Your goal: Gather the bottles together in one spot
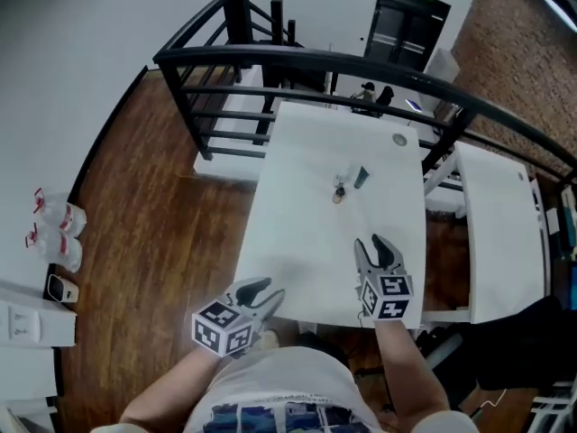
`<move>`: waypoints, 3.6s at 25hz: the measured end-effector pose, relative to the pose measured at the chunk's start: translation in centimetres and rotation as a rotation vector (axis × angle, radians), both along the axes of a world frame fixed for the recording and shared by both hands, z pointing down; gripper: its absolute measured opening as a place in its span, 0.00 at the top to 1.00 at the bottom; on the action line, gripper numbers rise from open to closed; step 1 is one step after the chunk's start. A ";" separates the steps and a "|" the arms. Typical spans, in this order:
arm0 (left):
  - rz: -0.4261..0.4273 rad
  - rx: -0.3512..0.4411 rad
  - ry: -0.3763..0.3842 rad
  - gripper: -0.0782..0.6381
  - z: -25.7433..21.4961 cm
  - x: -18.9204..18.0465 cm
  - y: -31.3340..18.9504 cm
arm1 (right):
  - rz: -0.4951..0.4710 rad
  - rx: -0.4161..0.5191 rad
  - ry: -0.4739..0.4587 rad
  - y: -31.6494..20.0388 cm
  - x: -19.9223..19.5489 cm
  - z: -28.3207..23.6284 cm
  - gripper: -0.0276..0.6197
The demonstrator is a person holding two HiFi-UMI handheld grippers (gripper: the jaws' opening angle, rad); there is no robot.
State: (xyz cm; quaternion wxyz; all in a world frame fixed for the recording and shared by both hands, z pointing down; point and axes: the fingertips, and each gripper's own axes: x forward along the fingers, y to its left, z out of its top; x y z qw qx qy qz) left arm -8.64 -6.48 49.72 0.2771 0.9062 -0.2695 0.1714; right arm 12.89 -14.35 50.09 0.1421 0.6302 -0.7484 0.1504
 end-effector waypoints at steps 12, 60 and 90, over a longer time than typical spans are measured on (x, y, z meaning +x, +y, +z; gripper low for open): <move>-0.051 0.015 -0.029 0.68 0.1 -2.2 5.1 | 0.072 -0.094 0.057 24.7 -4.1 -2.9 0.63; 0.703 0.206 -0.701 0.62 12.8 33.6 4.6 | 0.204 -0.120 -0.167 37.8 22.1 -3.1 0.63; 0.547 0.288 -0.150 0.70 4.3 27.4 4.6 | 0.180 -0.093 -0.257 22.3 9.9 -6.0 0.69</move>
